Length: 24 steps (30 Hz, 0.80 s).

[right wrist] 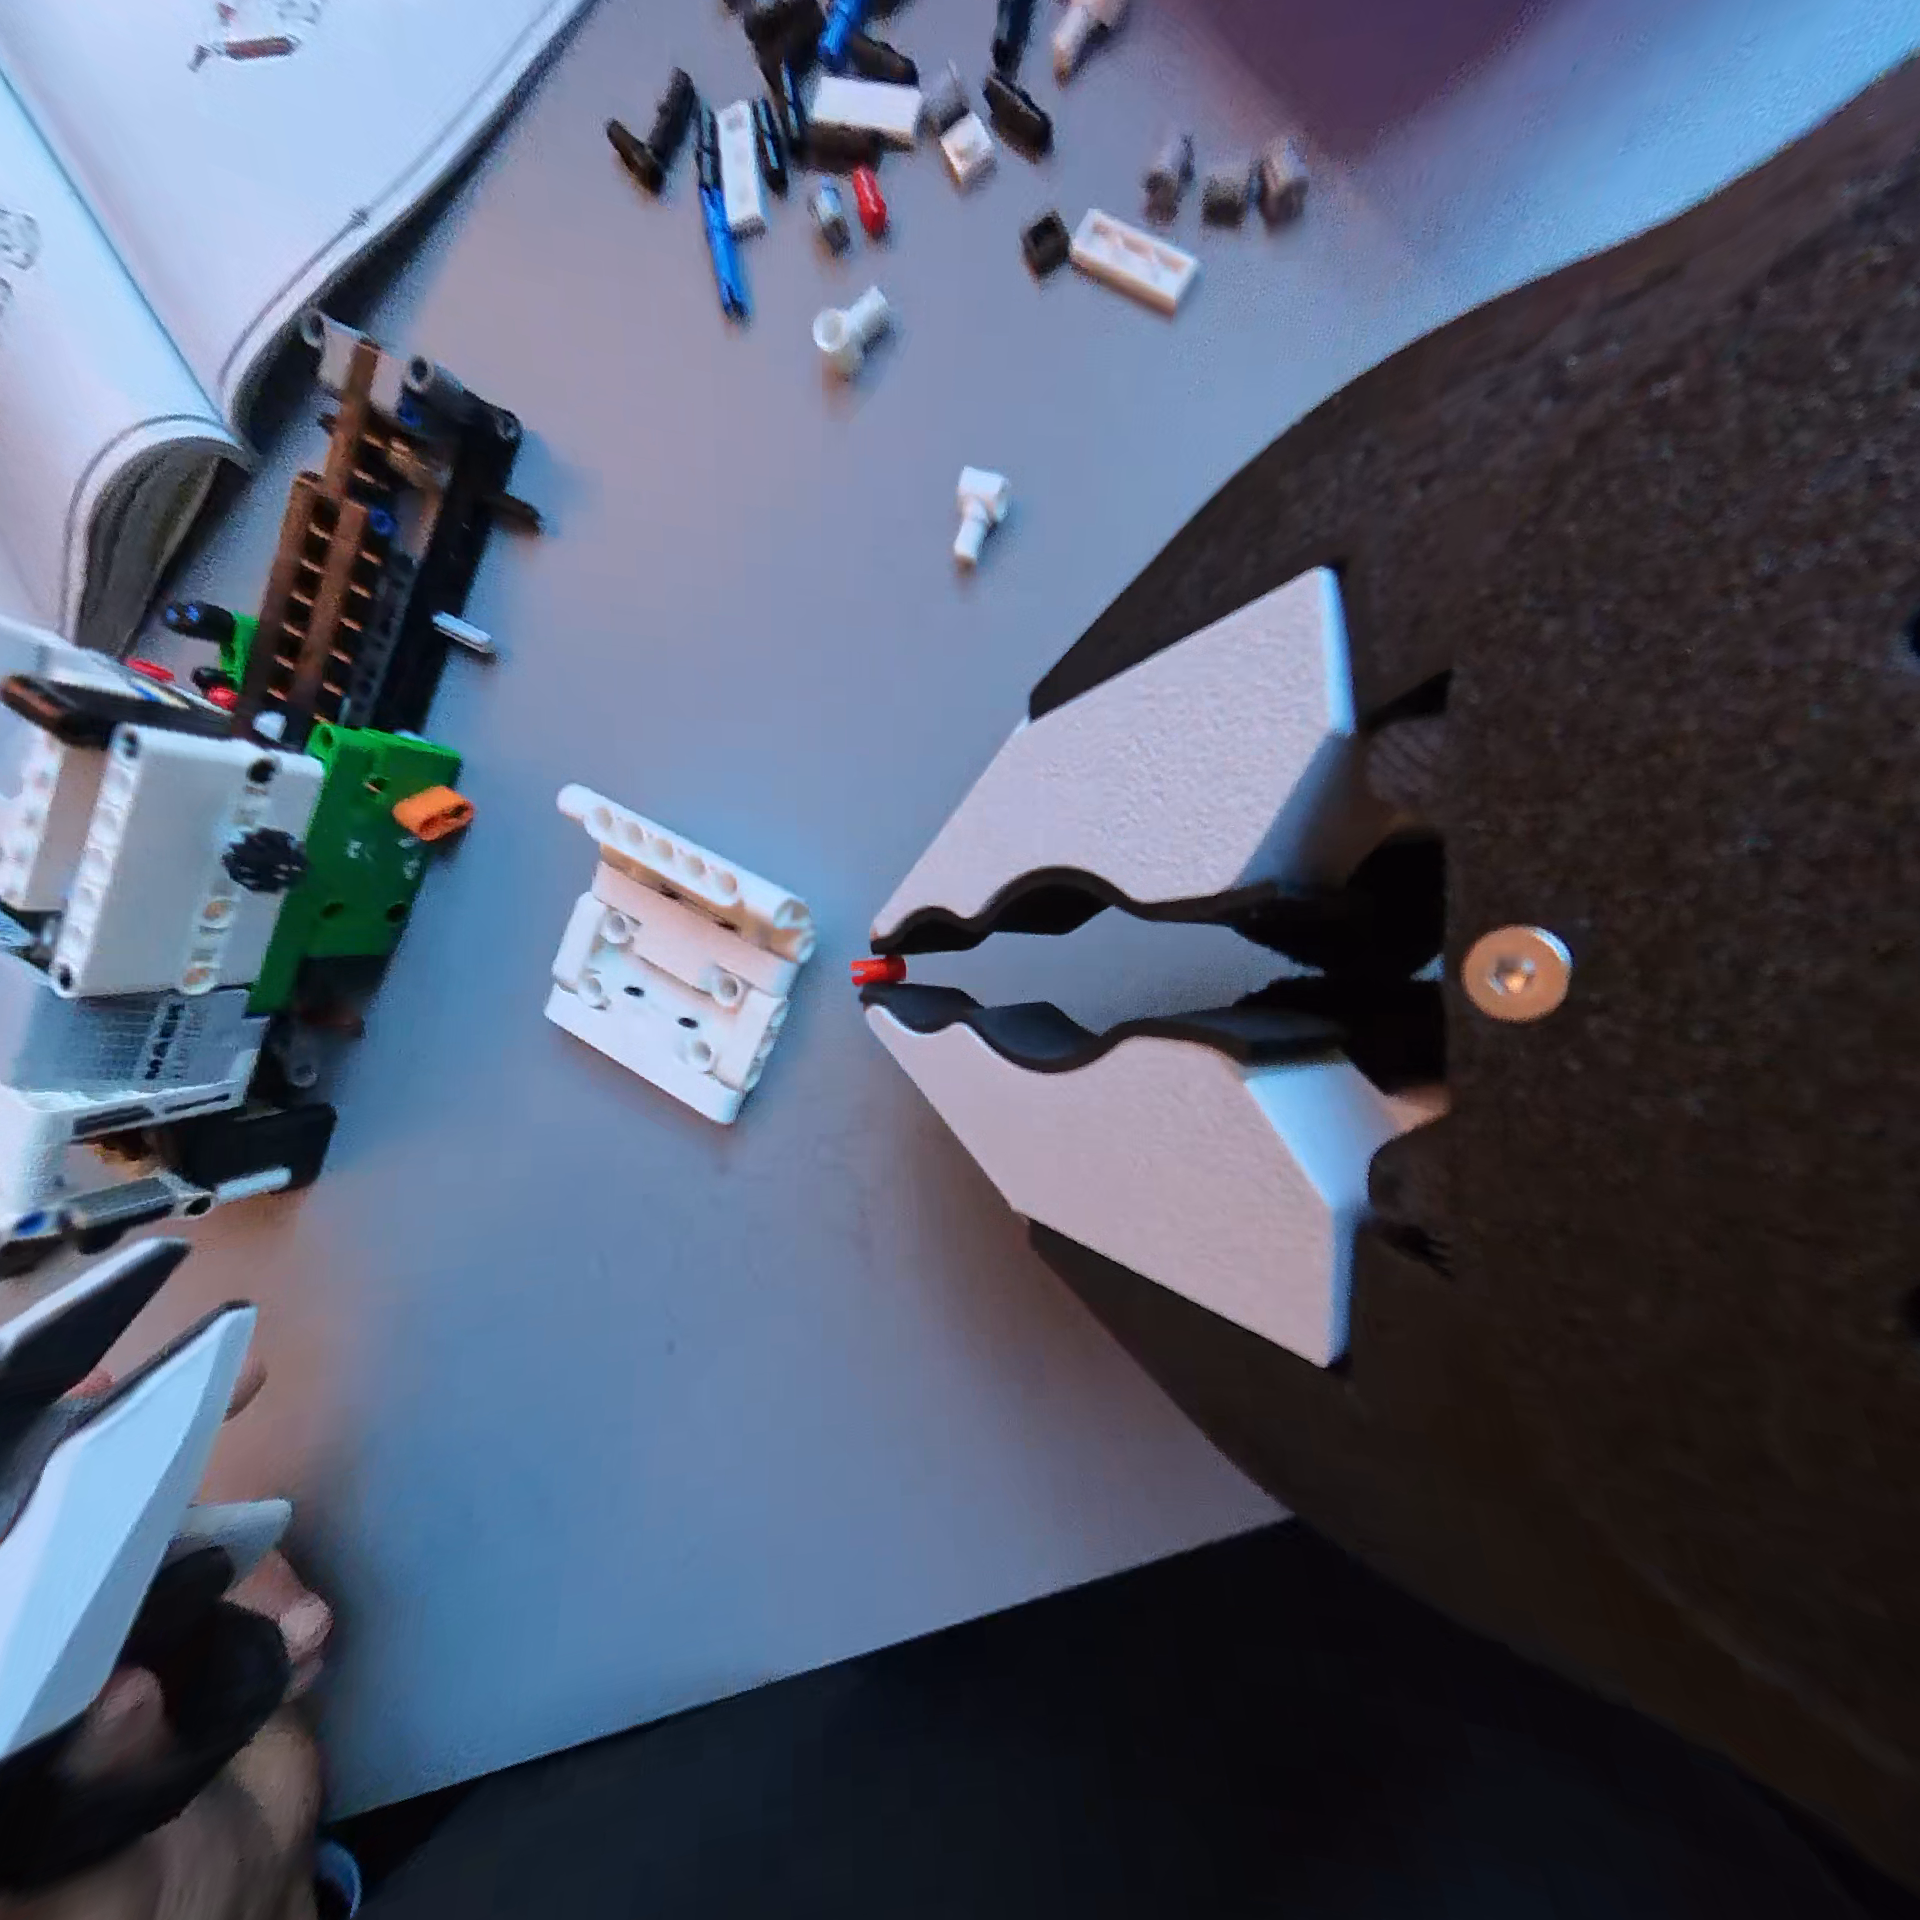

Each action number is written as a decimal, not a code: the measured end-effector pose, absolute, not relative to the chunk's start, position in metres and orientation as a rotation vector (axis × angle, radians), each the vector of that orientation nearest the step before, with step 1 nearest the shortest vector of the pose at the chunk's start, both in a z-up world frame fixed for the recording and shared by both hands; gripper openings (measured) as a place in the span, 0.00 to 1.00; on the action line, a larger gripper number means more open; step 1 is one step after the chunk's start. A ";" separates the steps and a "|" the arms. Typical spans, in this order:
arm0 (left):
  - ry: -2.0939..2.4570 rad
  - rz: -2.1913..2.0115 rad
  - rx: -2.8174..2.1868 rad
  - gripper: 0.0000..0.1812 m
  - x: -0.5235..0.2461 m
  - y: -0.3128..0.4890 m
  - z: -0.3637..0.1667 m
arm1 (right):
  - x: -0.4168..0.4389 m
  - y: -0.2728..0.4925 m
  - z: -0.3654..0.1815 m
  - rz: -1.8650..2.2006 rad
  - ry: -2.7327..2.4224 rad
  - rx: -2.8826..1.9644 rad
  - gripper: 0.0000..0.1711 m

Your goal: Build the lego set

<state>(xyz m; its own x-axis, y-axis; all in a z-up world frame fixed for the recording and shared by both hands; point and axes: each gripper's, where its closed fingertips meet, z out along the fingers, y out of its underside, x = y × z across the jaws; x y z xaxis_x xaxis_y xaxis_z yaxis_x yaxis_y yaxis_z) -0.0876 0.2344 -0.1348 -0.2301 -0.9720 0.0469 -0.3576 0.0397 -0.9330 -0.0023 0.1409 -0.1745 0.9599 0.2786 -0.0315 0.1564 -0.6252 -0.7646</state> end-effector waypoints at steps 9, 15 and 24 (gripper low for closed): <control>1.677 -1.187 -1.303 0.08 -0.090 0.229 -0.132 | 0.002 0.145 -0.192 0.032 -0.190 -2.300 0.03; 1.669 -1.172 -1.288 0.08 -0.090 0.229 -0.131 | 0.007 0.148 -0.179 0.031 -0.134 -2.240 0.07; 1.663 -1.184 -1.289 0.08 -0.091 0.229 -0.130 | 0.142 0.181 -0.163 -0.300 0.397 -2.158 0.06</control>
